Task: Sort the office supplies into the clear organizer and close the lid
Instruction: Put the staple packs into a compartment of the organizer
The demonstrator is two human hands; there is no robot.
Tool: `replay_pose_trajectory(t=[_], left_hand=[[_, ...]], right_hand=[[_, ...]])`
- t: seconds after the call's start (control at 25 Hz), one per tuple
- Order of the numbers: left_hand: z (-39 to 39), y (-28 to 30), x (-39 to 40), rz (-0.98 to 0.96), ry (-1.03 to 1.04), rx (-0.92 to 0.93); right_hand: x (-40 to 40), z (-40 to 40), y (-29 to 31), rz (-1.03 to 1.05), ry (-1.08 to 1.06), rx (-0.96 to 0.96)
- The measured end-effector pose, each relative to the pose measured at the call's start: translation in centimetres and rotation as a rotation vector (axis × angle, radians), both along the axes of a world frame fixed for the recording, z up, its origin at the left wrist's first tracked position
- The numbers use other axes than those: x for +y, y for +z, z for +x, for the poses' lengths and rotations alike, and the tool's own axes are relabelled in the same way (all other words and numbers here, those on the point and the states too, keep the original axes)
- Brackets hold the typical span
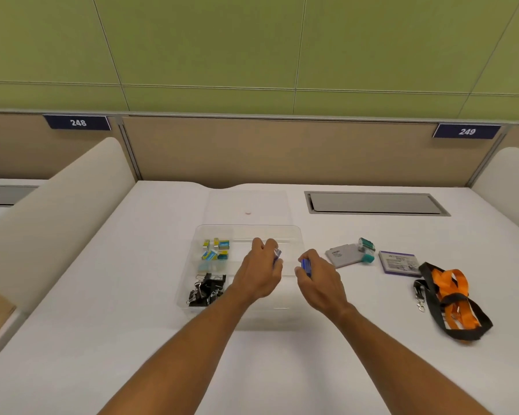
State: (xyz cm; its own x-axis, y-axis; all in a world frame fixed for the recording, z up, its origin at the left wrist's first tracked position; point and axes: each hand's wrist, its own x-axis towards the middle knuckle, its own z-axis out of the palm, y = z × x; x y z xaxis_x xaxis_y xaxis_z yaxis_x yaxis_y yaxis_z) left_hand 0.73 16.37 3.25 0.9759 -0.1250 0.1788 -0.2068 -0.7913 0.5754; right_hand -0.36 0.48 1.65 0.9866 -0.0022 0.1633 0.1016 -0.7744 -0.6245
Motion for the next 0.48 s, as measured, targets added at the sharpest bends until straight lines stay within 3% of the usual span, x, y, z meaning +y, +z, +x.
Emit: replay_pose_trajectory(t=[0.24,0.48], left_hand=[[2.6,-1.0,5.1,0.046,0.115,0.068],[5.4,-1.1,5.7,0.112,0.067,0.104]], right_hand=[[4.1,0.2,-0.2,0.023,-0.001,-0.056],[5.2,0.9,-0.4,0.008,-0.016,-0.102]])
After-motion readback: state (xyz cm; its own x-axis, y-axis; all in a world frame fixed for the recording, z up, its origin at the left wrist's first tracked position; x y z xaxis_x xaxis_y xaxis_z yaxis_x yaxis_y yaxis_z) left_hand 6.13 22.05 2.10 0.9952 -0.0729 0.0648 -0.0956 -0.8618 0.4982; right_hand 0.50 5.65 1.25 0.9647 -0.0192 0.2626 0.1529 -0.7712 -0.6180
